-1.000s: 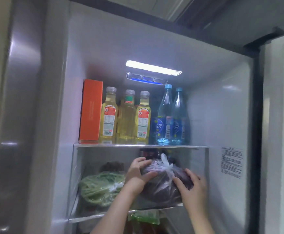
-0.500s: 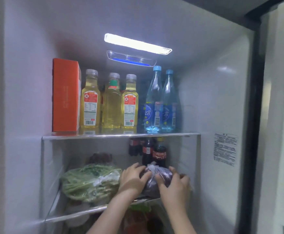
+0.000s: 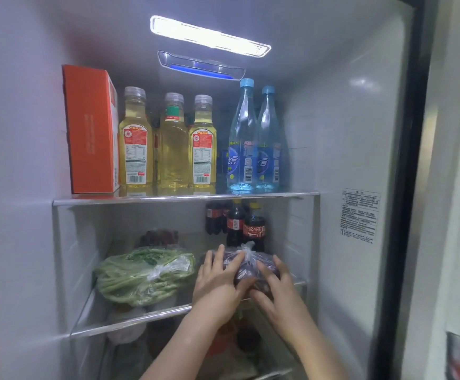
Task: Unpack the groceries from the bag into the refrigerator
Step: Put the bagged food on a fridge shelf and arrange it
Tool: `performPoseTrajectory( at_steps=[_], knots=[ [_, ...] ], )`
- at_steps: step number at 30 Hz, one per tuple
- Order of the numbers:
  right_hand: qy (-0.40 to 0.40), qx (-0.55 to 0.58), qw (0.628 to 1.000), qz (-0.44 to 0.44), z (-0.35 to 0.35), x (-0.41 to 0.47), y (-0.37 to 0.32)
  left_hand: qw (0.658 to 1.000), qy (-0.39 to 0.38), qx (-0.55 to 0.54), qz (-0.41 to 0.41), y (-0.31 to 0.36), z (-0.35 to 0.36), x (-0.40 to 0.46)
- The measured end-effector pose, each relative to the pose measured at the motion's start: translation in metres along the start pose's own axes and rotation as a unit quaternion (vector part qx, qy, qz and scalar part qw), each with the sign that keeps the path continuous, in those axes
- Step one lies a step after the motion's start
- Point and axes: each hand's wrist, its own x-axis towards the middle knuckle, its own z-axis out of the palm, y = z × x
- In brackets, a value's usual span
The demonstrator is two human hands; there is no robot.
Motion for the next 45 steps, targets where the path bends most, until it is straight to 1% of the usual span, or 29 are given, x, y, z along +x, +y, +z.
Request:
performPoseTrajectory(
  at_steps=[4, 8, 13, 17, 22, 23, 25, 26, 28, 29, 31, 32, 33, 35, 37, 38, 39, 41, 43, 45],
  knots=[
    [-0.002, -0.039, 0.999, 0.009, 0.010, 0.016, -0.004, 0.998, -0.035, 0.051, -0.011, -0.004, -0.007, 0.015],
    [-0.018, -0.071, 0.997, 0.034, 0.029, 0.035, -0.016, 0.989, -0.031, 0.143, -0.017, -0.014, -0.013, 0.029],
    [-0.080, -0.072, 0.989, 0.102, 0.046, 0.061, -0.035, 0.976, -0.038, 0.208, -0.046, -0.028, -0.020, 0.043],
    [-0.107, -0.078, 0.985, 0.107, 0.060, 0.081, -0.041, 0.972, -0.057, 0.212, -0.083, -0.042, -0.021, 0.056],
    [-0.104, -0.072, 0.985, 0.119, 0.078, 0.105, -0.046, 0.971, -0.074, 0.193, -0.117, -0.058, -0.021, 0.071],
    [-0.093, -0.065, 0.987, 0.117, 0.081, 0.107, -0.048, 0.971, -0.075, 0.188, -0.124, -0.061, -0.022, 0.073],
    [-0.030, -0.098, 0.992, 0.068, 0.085, 0.109, -0.053, 0.971, -0.077, 0.184, -0.136, -0.065, -0.023, 0.077],
    [-0.014, -0.107, 0.993, 0.055, 0.089, 0.114, -0.050, 0.969, -0.080, 0.186, -0.139, -0.067, -0.025, 0.079],
    [-0.037, -0.132, 0.990, 0.044, 0.095, 0.119, -0.045, 0.968, -0.083, 0.188, -0.142, -0.068, -0.028, 0.080],
    [-0.058, -0.108, 0.990, 0.069, 0.100, 0.119, -0.040, 0.969, -0.082, 0.186, -0.140, -0.066, -0.030, 0.080],
    [-0.081, -0.061, 0.992, 0.076, 0.100, 0.128, -0.037, 0.974, -0.071, 0.167, -0.132, -0.060, -0.032, 0.076],
    [-0.072, 0.018, 0.995, 0.071, 0.099, 0.127, -0.036, 0.979, -0.056, 0.146, -0.127, -0.054, -0.033, 0.073],
    [-0.039, 0.071, 0.995, 0.064, 0.094, 0.125, -0.036, 0.985, -0.035, 0.117, -0.124, -0.046, -0.034, 0.065],
    [-0.084, 0.029, 0.995, 0.054, 0.078, 0.100, -0.037, 0.993, 0.020, 0.044, -0.108, -0.029, -0.036, 0.043],
    [-0.050, -0.033, 0.998, 0.034, 0.058, 0.059, -0.042, 0.994, 0.066, -0.037, -0.084, -0.013, -0.037, 0.011],
    [-0.042, -0.033, 0.999, 0.000, 0.044, 0.029, -0.048, 0.992, 0.083, -0.072, -0.066, -0.008, -0.036, -0.009],
    [-0.014, -0.052, 0.998, -0.031, 0.037, 0.003, -0.054, 0.989, 0.097, -0.100, -0.043, -0.005, -0.034, -0.027],
    [0.013, -0.051, 0.998, -0.040, 0.022, -0.045, -0.061, 0.985, 0.109, -0.137, 0.000, 0.001, -0.028, -0.067],
    [0.034, -0.059, 0.998, -0.014, 0.014, -0.089, -0.069, 0.981, 0.101, -0.162, 0.032, 0.006, -0.027, -0.108],
    [0.045, -0.069, 0.996, 0.017, 0.013, -0.135, -0.081, 0.980, 0.074, -0.173, 0.062, 0.006, -0.025, -0.146]
  ],
)
